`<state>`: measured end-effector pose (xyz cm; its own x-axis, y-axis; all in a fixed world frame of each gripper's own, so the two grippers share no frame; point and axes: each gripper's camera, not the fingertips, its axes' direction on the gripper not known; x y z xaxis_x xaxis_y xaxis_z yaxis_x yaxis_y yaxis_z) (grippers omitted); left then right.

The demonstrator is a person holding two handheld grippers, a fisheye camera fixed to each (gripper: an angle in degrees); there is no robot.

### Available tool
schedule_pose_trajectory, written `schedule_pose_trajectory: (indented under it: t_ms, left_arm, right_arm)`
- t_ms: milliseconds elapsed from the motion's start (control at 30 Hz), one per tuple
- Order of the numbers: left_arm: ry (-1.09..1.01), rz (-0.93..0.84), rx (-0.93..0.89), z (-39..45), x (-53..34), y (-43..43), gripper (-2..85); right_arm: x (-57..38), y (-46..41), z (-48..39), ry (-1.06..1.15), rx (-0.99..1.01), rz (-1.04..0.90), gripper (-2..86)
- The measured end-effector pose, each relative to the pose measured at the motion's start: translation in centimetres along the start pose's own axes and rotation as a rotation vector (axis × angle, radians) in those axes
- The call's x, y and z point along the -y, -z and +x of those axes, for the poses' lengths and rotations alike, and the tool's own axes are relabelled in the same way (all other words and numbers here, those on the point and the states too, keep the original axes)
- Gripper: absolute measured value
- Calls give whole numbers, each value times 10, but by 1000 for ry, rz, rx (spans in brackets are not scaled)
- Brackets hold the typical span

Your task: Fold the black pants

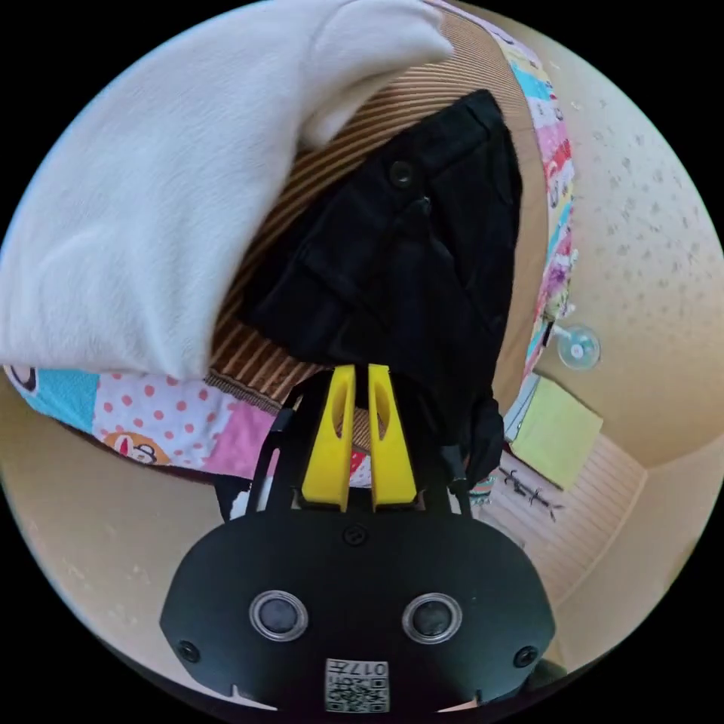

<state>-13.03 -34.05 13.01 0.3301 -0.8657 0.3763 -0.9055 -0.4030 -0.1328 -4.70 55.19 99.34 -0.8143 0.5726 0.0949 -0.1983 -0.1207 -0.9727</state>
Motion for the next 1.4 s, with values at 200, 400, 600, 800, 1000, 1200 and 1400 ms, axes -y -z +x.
schedule_pose_trajectory:
  t_ms: [200,400,600,800,1000,1200,1400]
  left_arm:
    - [-668,130,302,120,-65,121,25]
    - [-244,491,503,22,-137,198,39]
    - [293,398,48,-120,-217,145,72]
    - [389,200,43,-134,-287,62,71]
    - [415,210,37,-136,-344,47,63]
    - [525,370,2,-153,-399,55,29]
    - [738,572,-328,-177,-461,30,4]
  right_arm:
    - [1,-44,-9,-132,72,56,4]
    - [37,-155,-60,-82,-75,-281,6]
    - [67,-234,-112,-30,-385,-496,22]
    - [89,-297,-147,-44,-543,-569,73]
    - [102,-357,-171,-64,-767,-665,127]
    - [101,-396,-210,59,-920,-700,132]
    - [109,-422,-239,218,-1084,-798,120]
